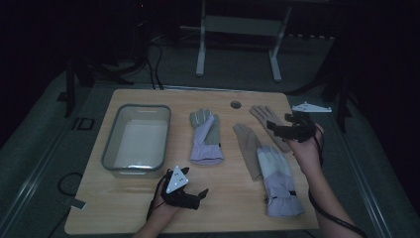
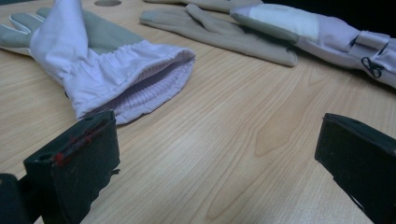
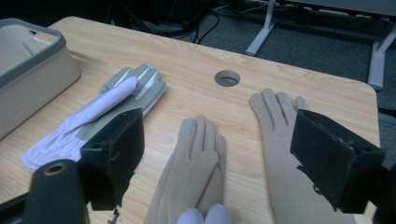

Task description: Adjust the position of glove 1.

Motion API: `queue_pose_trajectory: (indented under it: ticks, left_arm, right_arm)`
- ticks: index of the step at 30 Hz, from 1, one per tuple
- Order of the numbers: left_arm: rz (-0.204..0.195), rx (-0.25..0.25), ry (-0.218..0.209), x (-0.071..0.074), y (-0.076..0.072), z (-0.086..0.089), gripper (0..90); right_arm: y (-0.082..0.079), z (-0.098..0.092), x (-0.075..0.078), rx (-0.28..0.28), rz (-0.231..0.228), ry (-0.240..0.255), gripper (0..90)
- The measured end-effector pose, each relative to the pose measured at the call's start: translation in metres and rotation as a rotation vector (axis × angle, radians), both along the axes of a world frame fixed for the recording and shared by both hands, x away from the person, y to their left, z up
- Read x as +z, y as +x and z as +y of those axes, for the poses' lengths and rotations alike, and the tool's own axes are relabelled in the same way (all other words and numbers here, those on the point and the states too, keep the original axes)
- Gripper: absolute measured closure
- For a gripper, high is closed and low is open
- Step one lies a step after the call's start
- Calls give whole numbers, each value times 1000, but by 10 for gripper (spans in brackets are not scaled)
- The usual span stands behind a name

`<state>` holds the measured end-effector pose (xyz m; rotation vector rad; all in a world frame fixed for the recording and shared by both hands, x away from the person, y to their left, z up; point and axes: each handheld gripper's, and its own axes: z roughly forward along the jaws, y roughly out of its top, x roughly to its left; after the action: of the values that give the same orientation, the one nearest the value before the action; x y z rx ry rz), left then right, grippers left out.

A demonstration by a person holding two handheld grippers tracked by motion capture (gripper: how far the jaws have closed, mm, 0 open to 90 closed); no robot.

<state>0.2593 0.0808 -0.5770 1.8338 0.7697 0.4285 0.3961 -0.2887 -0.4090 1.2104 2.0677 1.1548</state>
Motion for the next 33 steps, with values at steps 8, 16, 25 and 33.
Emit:
queue_pose_trajectory:
  ticks: [8, 16, 25, 33]
  left_arm:
    - [13, -33, 2, 0, 2, 0, 1]
    - [18, -52, -9, 0, 3, 2, 1]
    - [19, -53, -10, 0, 3, 2, 1]
    - [12, -56, -8, 0, 2, 2, 1]
  right_arm:
    - [10, 32, -1, 40, 2, -61, 174]
    - [25, 68, -9, 99, 66, -47, 160]
    - [40, 102, -22, 136, 88, -73, 133]
    - [59, 133, -42, 146, 149, -77, 141]
